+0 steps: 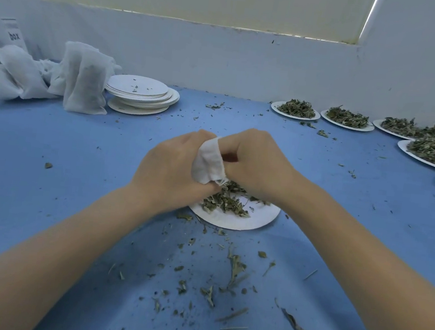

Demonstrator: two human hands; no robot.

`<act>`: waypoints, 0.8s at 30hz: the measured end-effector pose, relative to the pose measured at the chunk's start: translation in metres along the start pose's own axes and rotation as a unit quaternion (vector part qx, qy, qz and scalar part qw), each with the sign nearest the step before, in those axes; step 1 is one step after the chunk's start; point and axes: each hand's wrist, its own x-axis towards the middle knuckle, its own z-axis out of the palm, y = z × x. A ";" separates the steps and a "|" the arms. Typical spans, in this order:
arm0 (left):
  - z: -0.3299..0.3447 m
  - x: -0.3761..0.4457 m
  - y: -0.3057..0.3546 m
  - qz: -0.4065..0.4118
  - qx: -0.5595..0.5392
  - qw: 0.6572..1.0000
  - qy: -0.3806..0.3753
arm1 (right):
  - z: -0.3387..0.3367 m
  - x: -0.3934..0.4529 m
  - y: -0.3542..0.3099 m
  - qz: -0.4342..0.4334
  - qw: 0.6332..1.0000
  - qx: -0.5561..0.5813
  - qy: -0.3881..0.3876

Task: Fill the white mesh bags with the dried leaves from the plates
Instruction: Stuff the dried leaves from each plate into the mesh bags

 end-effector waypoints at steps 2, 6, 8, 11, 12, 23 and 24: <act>-0.003 0.001 -0.002 -0.004 -0.005 1.000 0.003 | -0.005 -0.001 0.002 -0.003 0.999 0.023 -0.049; -0.005 0.004 -0.004 0.005 0.023 1.000 -0.007 | -0.013 -0.002 0.004 -0.026 0.994 0.054 -0.088; -0.005 0.004 -0.005 0.005 0.030 1.000 -0.004 | -0.014 -0.001 0.006 -0.031 0.993 0.083 -0.073; -0.008 0.006 -0.010 -0.006 0.052 0.999 -0.002 | -0.022 -0.002 0.010 -0.036 0.989 0.143 -0.015; -0.009 0.006 -0.013 -0.012 0.061 0.998 -0.002 | -0.026 -0.002 0.012 -0.039 0.991 0.127 0.009; -0.005 0.003 -0.022 0.014 0.121 0.993 -0.008 | -0.029 0.002 0.032 0.198 0.910 -0.272 -0.240; -0.005 0.003 -0.023 0.011 0.119 0.993 -0.009 | -0.026 0.002 0.033 0.188 0.917 -0.261 -0.235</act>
